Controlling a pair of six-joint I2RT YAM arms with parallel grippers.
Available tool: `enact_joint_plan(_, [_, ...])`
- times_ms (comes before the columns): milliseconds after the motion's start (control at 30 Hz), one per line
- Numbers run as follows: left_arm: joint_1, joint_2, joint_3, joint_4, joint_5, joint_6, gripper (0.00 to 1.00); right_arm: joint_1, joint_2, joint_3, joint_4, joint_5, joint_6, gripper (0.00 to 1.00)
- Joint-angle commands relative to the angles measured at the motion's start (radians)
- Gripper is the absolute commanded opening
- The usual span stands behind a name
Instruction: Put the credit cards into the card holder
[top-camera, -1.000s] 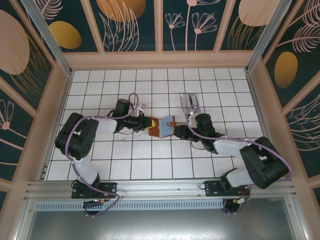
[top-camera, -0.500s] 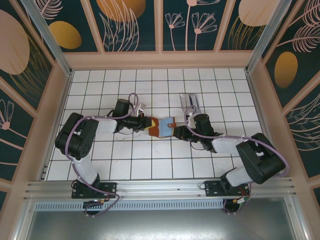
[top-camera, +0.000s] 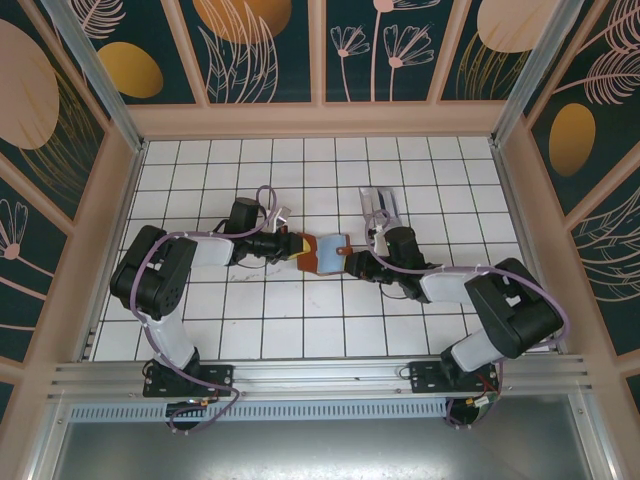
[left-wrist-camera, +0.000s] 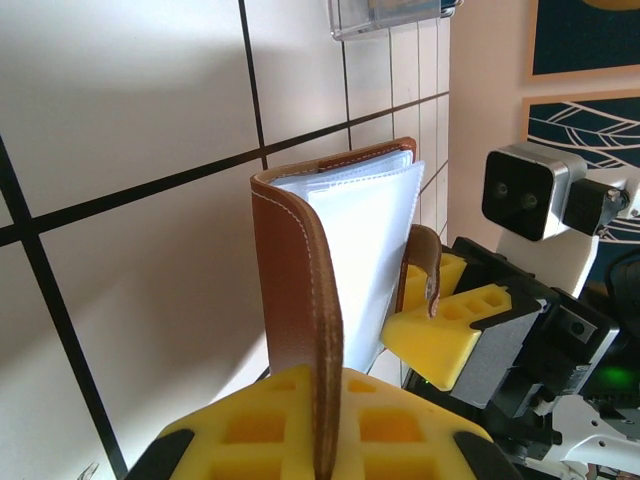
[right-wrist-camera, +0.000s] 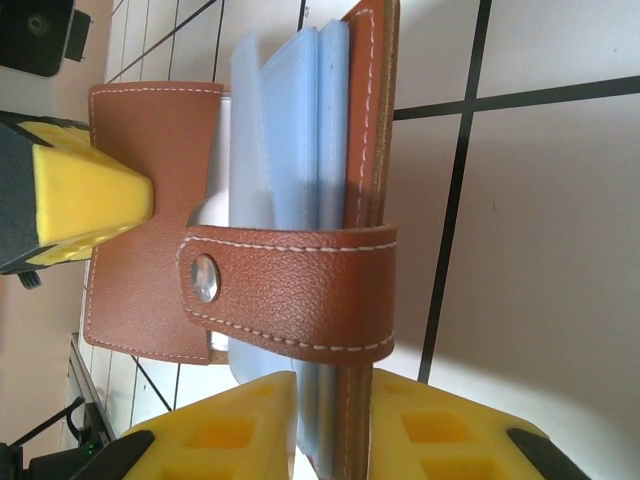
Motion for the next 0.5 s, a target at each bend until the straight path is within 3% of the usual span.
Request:
enact_joint_plan(0, [0.003, -0.006, -0.005, 0.041, 0.024, -0.008, 0.0, 0.01, 0.025, 0.035, 0.05, -0.022, -0.003, 0.24])
enact_joint_plan(233, [0.003, -0.002, -0.005, 0.044, 0.024, -0.01, 0.0, 0.03, 0.049, 0.052, 0.053, -0.027, -0.006, 0.27])
enact_joint_plan(467, [0.003, 0.008, -0.008, 0.046, 0.019, -0.013, 0.0, 0.038, 0.07, 0.066, 0.051, -0.032, -0.024, 0.4])
